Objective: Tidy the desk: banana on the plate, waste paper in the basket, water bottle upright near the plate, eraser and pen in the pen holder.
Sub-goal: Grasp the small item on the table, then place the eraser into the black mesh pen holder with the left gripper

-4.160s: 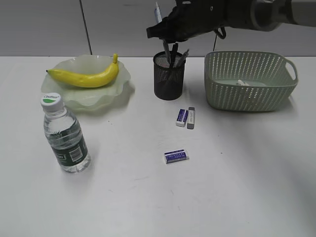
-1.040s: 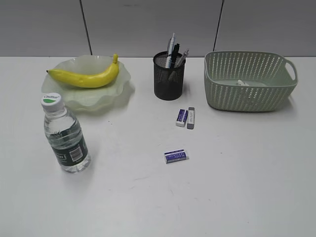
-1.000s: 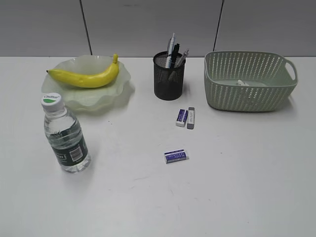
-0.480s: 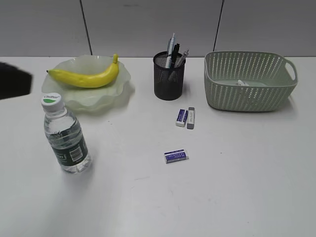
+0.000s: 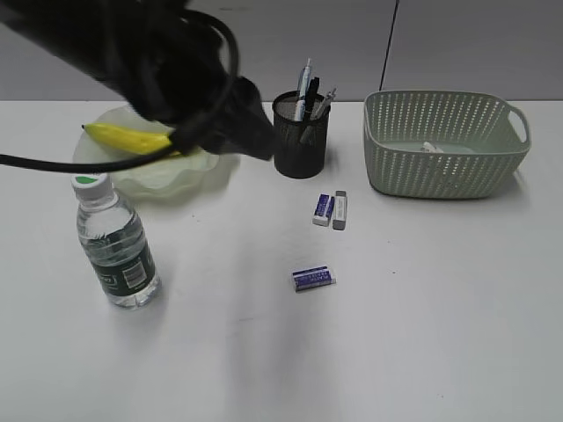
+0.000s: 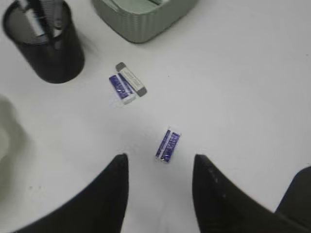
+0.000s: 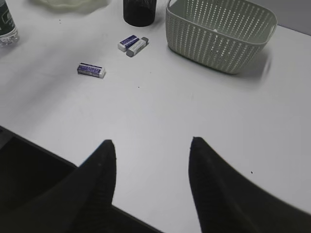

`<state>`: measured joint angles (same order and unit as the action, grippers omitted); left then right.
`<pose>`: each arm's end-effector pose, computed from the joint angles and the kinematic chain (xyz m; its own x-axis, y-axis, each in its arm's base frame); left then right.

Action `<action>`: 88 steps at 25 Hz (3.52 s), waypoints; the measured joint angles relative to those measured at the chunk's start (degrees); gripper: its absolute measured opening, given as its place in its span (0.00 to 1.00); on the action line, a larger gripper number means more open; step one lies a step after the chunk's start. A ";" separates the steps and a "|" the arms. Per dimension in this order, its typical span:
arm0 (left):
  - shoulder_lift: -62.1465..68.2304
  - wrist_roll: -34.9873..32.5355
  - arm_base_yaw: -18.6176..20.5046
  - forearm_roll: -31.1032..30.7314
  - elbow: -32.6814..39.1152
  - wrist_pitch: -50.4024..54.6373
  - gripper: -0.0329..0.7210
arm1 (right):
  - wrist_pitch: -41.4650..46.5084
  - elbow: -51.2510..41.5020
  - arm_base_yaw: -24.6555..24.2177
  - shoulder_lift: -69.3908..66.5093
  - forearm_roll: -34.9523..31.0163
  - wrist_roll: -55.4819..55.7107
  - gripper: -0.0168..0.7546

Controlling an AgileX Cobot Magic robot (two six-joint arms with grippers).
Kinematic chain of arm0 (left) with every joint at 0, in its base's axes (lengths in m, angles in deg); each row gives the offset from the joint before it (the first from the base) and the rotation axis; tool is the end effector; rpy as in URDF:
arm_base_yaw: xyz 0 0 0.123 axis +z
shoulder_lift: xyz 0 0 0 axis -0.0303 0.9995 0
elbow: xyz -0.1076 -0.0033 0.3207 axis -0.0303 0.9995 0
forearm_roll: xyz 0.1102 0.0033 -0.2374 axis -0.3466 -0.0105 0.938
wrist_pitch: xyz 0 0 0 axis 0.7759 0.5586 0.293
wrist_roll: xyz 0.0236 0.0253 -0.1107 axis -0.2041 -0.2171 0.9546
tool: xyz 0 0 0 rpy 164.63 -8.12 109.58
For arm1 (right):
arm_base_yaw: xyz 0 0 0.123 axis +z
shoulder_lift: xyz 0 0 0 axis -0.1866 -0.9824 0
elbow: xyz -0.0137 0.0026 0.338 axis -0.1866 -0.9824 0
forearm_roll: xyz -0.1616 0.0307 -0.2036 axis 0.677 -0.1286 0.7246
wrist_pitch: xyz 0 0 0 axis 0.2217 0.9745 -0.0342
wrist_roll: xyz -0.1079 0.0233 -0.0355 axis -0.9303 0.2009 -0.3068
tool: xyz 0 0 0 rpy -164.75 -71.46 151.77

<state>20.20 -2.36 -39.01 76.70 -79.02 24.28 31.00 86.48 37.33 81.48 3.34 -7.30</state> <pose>0.2607 -0.2283 0.3480 -0.5278 0.5101 -0.6791 0.7508 0.6540 -0.0923 -0.0248 -0.0133 0.2747 -0.3444 -0.2613 -0.9017 -0.4703 0.8793 -0.0752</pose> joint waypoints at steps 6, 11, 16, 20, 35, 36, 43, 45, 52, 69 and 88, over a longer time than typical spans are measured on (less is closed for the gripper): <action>14.52 -5.45 -5.53 -0.35 -6.91 2.39 0.51 | 0.00 0.00 0.00 0.00 0.00 0.00 0.54; 24.48 -5.62 -7.34 -3.86 -11.20 4.32 0.58 | 0.00 0.00 0.00 0.00 0.00 0.00 0.54; 31.60 -5.74 -8.79 -8.18 -15.21 4.96 0.65 | 0.00 0.00 0.00 0.00 0.00 0.00 0.54; 35.79 -5.74 -8.79 -8.76 -18.46 4.86 0.65 | 0.00 0.00 0.00 0.00 0.00 -0.06 0.54; 43.85 -5.74 -8.79 -12.26 -22.22 5.47 0.62 | 0.00 0.00 0.00 0.00 0.00 -0.06 0.54; 43.92 -5.79 -8.79 -12.78 -22.30 5.41 0.60 | 0.00 0.00 0.00 0.00 0.00 -0.06 0.54; 44.43 -5.79 -8.80 -14.00 -23.23 5.46 0.29 | -0.05 0.00 0.00 0.00 0.00 -0.06 0.54; 44.75 -5.79 -9.10 -14.05 -24.52 7.09 0.28 | -0.05 0.00 0.00 0.00 0.00 -0.06 0.54; 41.85 -1.31 -9.93 -13.18 -28.77 9.96 0.28 | -0.05 0.00 0.00 0.00 0.00 -0.06 0.54; 35.26 4.89 2.85 -3.11 -29.06 -27.35 0.28 | -0.05 0.00 0.00 0.00 0.00 -0.06 0.54; 45.57 5.00 4.63 8.58 -29.01 -38.73 0.48 | -0.05 0.00 0.00 0.00 0.00 -0.06 0.54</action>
<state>65.77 2.64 -34.38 85.28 -108.03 -14.45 30.95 86.48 37.33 81.48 3.34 -7.36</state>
